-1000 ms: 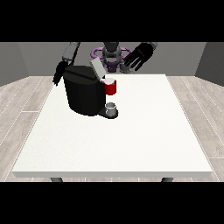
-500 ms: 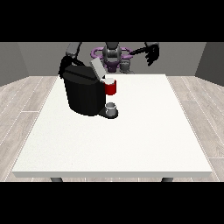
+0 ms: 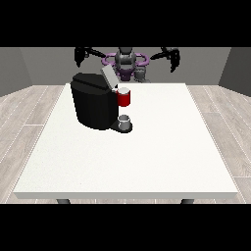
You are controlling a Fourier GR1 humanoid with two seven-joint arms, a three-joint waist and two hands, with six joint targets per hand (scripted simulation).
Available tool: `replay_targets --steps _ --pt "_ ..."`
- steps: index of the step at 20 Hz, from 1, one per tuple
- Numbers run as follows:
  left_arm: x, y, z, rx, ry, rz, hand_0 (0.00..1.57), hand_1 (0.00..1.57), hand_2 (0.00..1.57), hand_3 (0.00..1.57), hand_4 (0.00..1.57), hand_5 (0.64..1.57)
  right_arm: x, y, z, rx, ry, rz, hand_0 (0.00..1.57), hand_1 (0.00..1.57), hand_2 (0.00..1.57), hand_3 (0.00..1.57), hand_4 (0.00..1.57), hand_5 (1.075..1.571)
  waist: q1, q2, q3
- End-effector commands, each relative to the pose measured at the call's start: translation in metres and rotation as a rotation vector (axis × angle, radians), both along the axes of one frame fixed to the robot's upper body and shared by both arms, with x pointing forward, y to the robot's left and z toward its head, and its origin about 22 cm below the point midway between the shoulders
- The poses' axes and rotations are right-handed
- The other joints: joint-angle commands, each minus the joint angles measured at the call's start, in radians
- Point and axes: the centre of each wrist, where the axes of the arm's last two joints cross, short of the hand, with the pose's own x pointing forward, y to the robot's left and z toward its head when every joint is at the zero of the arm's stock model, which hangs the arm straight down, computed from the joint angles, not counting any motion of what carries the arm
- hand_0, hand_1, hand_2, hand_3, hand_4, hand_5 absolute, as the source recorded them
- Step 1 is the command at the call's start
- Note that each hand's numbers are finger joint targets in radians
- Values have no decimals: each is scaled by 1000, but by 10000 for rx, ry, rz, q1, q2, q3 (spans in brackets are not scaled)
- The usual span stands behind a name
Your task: Insert the coffee pod into the coffee machine and close the lid
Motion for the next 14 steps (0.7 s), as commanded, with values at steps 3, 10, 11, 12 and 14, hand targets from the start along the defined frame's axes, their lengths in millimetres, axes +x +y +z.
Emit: replay_targets --steps 3,10,11,12,14 --pt "-3 10 9 -397 44 327 0 0 0 0 457 1571 18 11 35 -416 -1094 1393 0 0 0 0 107 1571 216 248 2" --pt "-21 4 18 -575 -459 -33 0 0 0 0 366 1571 42 -24 67 -204 -893 578 0 0 0 0 0 1571 747 769 4" --pt "-7 -5 35 -469 -1223 -113 0 0 0 0 383 1571 50 -19 66 -26 -1555 383 0 0 0 0 0 1571 1000 1493 6" --pt "-8 -2 38 -333 -1234 -208 0 0 0 0 382 1571 55 -21 71 4 -1302 133 0 0 0 0 108 1571 1170 1511 6" --pt "-17 -17 35 -410 -1416 -34 0 0 0 0 361 1571 69 -7 87 115 -1368 726 0 0 0 0 0 1571 796 1604 3"
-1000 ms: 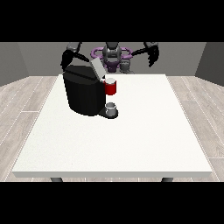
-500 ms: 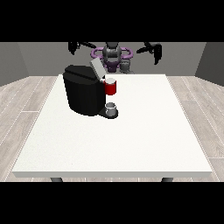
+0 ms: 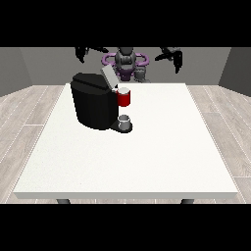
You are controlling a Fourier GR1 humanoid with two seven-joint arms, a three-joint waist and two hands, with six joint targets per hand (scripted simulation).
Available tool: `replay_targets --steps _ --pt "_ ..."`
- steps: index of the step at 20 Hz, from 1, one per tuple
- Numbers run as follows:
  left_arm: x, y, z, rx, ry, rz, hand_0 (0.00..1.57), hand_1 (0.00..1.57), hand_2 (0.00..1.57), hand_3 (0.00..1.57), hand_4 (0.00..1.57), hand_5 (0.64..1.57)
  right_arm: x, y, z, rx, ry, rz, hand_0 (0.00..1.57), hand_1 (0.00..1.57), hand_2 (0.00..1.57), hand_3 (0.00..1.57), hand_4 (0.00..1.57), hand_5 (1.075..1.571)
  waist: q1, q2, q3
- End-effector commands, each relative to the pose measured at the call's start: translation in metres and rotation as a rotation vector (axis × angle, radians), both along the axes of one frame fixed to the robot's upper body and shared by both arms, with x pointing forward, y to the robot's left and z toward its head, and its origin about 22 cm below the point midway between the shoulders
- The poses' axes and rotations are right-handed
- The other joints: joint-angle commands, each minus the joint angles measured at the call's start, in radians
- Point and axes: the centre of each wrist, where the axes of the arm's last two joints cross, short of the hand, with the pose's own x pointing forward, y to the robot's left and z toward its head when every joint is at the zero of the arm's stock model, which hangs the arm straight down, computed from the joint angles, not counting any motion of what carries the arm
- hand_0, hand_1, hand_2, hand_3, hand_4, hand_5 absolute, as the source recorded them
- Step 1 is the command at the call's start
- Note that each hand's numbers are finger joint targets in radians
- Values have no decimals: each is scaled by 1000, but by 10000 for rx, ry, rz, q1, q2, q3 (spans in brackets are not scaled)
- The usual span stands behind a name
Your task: Insert the coffee pod into the coffee machine and close the lid
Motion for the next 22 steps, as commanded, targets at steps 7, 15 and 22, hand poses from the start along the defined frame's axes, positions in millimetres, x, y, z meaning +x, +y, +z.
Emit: replay_targets --steps 7,15,22 --pt "-11 -1 27 -159 -1200 -182 0 0 0 0 301 1571 34 9 22 1286 191 -39 0 0 0 0 176 1571 304 1302 -2" --pt "-23 16 48 -85 -1454 283 0 0 0 0 377 1571 48 28 30 1152 191 843 0 0 0 0 0 1571 -64 1827 -2" --pt "-33 26 60 42 -1645 883 0 0 0 0 309 1571 53 45 28 767 178 1463 0 0 0 0 0 1571 -244 1981 -2"
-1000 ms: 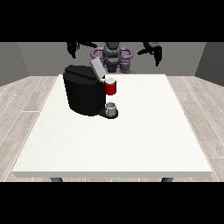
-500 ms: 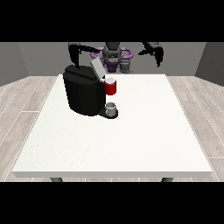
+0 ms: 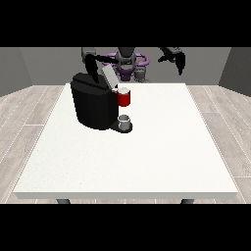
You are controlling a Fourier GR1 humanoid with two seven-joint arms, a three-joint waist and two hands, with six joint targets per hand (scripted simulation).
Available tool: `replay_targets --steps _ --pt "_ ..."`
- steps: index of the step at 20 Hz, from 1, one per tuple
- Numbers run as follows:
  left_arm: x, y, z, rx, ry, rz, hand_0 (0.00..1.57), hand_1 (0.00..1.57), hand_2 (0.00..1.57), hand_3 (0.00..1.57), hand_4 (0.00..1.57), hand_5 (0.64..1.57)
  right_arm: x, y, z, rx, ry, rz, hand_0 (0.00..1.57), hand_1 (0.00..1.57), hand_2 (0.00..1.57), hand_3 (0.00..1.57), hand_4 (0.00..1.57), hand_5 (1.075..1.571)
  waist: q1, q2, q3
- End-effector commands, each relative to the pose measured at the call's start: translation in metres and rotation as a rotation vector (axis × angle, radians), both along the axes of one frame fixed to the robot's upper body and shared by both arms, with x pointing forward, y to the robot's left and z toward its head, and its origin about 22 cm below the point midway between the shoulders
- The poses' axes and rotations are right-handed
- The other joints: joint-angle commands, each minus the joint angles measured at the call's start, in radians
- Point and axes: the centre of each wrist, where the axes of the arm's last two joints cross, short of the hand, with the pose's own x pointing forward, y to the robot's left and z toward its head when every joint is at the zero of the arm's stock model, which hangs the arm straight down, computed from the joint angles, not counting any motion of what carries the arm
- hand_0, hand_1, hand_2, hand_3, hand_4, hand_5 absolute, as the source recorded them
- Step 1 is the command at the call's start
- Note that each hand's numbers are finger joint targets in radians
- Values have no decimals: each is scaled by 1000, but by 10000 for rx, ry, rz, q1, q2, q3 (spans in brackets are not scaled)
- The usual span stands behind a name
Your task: Insert the coffee pod into the coffee machine and close the lid
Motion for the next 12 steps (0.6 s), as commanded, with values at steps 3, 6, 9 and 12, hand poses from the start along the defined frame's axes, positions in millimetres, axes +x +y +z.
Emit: replay_targets --steps 3,6,9,12 --pt "-10 15 -3 392 -394 172 0 0 0 0 312 1571 9 29 9 -293 -556 447 0 0 0 0 0 1571 -3 605 -1" --pt "-8 3 5 333 79 591 0 0 0 0 347 1571 11 28 13 -373 -208 719 0 0 0 0 79 1571 -313 242 0" --pt "-8 28 16 318 -80 606 0 0 0 0 346 1571 17 23 20 -596 -503 678 0 0 0 0 204 1571 -141 479 0" --pt "-12 26 6 277 -300 348 0 0 0 0 358 1571 25 35 37 -894 -1010 832 0 0 0 0 200 1571 78 837 -2"
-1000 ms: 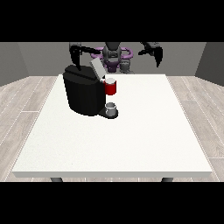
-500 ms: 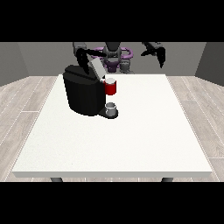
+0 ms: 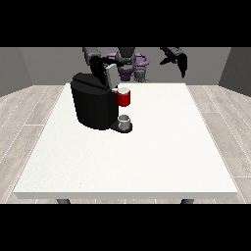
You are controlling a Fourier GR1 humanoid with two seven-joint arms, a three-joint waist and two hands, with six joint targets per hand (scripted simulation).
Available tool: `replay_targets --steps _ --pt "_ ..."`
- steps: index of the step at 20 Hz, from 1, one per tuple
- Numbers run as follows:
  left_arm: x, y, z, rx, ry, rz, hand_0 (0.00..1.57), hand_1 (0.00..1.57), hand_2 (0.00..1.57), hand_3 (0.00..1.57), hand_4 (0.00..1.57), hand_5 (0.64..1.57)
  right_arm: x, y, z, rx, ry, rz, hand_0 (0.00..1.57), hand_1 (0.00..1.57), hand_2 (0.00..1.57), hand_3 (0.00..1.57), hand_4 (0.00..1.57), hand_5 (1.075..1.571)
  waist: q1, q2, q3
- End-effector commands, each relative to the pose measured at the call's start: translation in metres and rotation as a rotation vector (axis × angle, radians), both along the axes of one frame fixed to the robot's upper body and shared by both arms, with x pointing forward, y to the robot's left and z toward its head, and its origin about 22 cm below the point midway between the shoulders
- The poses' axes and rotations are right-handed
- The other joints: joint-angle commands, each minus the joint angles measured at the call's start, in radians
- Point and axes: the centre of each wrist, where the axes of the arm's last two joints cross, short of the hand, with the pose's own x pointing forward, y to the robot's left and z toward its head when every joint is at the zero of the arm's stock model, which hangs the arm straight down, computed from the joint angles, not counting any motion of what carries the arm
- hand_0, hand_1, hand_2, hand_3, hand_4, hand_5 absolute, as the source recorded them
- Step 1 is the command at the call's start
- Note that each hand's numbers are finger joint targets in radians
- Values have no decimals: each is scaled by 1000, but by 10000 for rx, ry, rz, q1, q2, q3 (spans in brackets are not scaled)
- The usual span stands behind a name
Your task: Insert the coffee pod into the coffee machine and close the lid
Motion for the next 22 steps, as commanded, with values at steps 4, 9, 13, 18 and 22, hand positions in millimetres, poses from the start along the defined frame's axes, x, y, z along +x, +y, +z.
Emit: replay_targets --steps 4,9,13,18,22 --pt "8 -28 3 62 -272 -286 0 0 0 0 411 1571 18 36 51 -767 -910 528 0 0 0 0 119 1571 274 465 -3" --pt "9 -11 -1 117 41 -194 0 0 0 0 356 1571 12 64 52 -909 -903 1003 0 0 0 0 0 1571 302 205 -5" --pt "4 -16 1 -10 -243 -534 0 0 0 0 326 1571 19 39 68 -1479 -1035 901 0 0 0 0 0 1571 850 462 -3" --pt "16 -32 16 11 -802 -1009 0 0 0 0 379 1571 14 58 88 -1907 -1941 441 0 0 0 0 82 1571 1443 935 -1" --pt "19 -33 26 202 -1018 -1460 0 0 0 0 398 1571 17 32 121 -2375 -2153 -93 0 0 0 0 259 1571 2138 1081 9"
